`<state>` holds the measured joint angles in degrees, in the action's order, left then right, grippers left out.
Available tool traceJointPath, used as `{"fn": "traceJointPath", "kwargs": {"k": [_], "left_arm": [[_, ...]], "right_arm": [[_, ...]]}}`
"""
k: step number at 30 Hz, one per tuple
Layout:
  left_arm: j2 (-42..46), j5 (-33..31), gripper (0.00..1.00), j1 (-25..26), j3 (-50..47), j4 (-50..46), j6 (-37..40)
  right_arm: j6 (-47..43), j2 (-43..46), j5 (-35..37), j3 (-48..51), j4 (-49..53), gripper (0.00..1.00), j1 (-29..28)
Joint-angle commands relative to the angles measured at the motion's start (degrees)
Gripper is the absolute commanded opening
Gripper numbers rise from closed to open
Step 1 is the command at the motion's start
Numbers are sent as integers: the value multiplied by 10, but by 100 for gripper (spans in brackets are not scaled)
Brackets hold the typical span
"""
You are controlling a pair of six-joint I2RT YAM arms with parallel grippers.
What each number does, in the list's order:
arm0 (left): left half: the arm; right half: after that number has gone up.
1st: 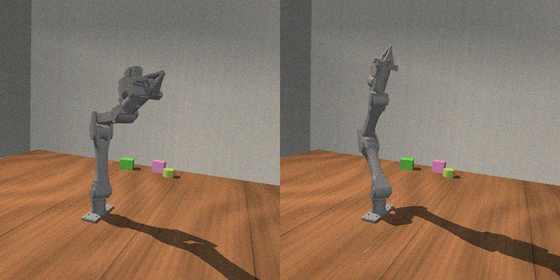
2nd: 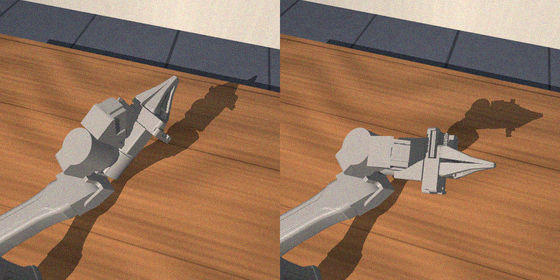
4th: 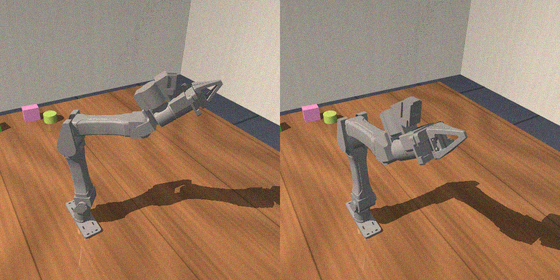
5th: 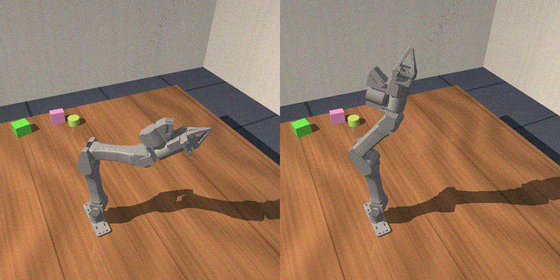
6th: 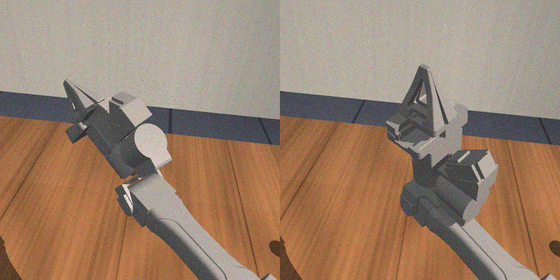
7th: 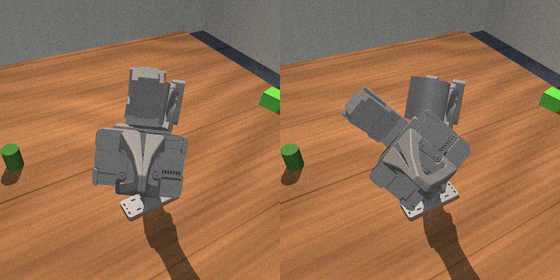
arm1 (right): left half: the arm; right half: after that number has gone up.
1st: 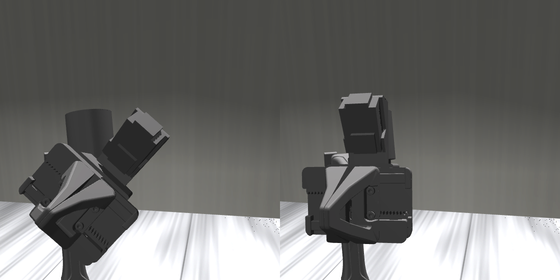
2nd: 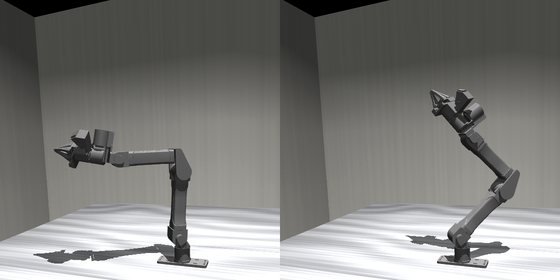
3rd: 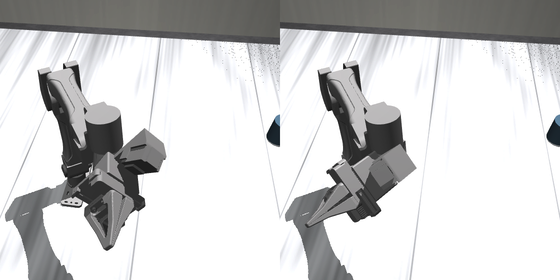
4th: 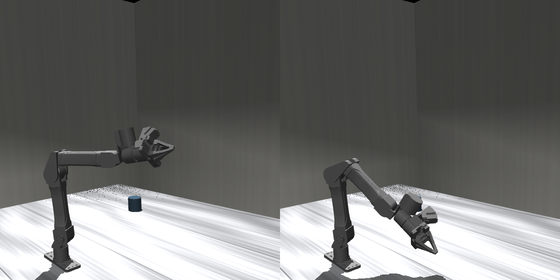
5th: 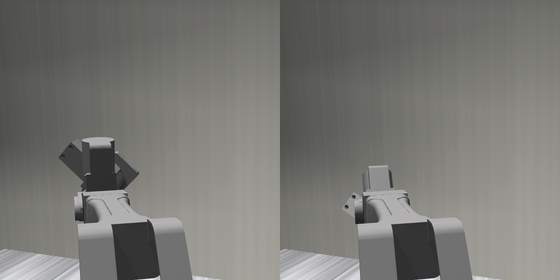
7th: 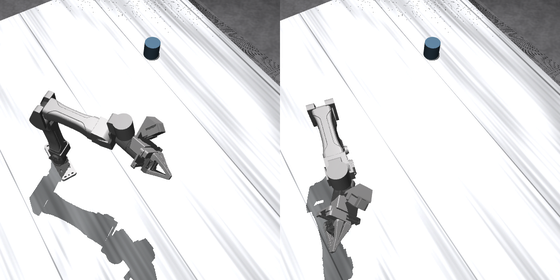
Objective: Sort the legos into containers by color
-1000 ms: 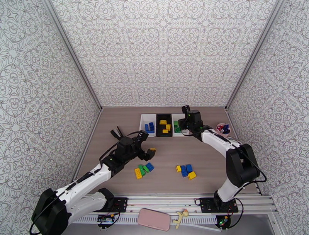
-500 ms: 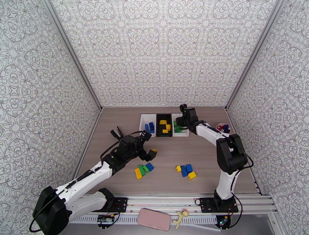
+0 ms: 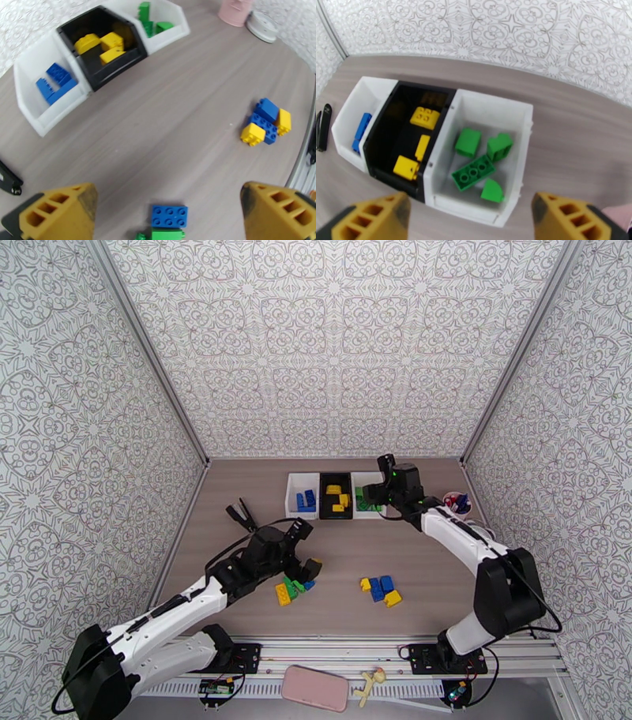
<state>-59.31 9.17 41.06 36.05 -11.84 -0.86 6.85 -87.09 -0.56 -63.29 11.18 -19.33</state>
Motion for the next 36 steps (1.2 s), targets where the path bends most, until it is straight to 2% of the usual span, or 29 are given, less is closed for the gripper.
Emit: {"fn": "traceJointPath", "kwargs": {"k": [1,9,15,17,27,36], "left_arm": [[9,85,100,5,-12,45,73],[9,165,100,6,-42,83,192],[0,211,100,4,-89,148,258],[-2,242,100,-2,-88,130,277],[12,294,100,-39,-88,87,304],[21,293,100,-39,-97,88,313]], "right_arm": [[27,37,10,38,80,82,-14],[85,82,36,77,202,79,-82],[140,85,45,102,267,67,-148],[165,79,38,104,288,64,-171],[243,16,8,83,335,52,-262],[245,-46,6,60,329,43,-276]]}}
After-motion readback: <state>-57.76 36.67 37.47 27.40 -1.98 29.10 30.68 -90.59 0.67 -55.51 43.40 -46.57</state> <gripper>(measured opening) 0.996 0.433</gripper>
